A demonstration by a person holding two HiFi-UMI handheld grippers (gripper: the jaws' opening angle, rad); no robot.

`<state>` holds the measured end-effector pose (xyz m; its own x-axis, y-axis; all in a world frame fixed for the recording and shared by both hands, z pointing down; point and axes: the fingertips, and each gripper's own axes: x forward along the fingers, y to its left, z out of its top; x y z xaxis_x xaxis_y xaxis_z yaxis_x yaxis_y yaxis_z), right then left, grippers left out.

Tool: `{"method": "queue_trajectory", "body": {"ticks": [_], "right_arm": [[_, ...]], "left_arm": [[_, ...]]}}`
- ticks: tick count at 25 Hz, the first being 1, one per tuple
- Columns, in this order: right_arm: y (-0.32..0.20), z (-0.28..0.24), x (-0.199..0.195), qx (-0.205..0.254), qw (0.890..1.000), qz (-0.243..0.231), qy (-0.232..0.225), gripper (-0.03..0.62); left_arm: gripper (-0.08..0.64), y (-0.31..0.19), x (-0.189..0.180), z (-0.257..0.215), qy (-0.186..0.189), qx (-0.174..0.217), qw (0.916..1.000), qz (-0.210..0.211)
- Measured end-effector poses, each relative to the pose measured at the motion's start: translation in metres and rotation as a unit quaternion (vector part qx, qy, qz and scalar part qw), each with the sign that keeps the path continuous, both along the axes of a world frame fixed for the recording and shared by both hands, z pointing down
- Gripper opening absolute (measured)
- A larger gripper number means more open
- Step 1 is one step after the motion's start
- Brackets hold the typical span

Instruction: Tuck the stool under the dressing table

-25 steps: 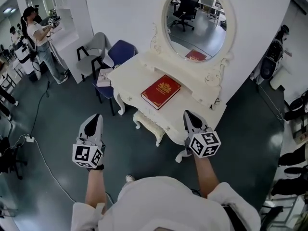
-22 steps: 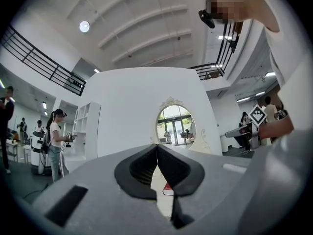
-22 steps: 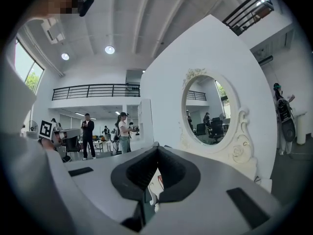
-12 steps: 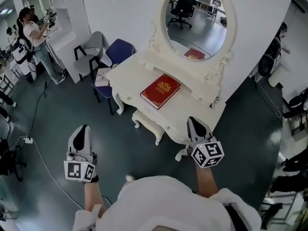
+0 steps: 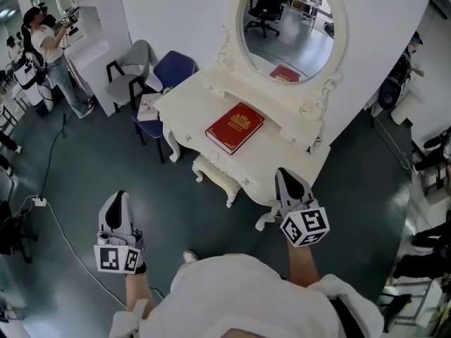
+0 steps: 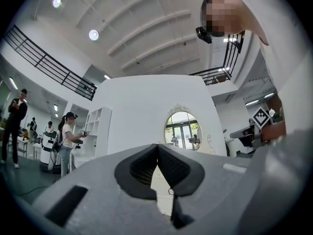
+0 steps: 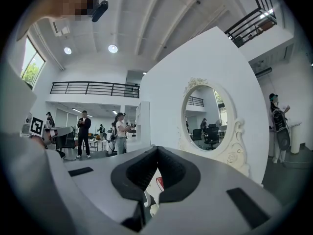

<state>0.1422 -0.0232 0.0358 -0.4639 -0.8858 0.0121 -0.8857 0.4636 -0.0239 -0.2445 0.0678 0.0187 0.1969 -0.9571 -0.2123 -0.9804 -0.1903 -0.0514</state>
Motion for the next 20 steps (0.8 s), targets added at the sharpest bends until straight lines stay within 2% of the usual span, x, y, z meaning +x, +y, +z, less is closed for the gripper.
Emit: {"method": "queue_trajectory", "body": {"ticks": [13,20], "right_arm": [[0.009,-0.003,-0.023,0.003,1.0,-0.025,-0.007,0.002],[0.013,-0.003,-0.033,0.005,0.999,-0.034,0.008,0.002]], "left_arm": [[0.015,0.017,-0.004,-0.007,-0.005,0.001,1.0,-0.002],[0.015,0.022,-0.009,-0.007,-0.003,-0.001,1.0,-0.003]]}}
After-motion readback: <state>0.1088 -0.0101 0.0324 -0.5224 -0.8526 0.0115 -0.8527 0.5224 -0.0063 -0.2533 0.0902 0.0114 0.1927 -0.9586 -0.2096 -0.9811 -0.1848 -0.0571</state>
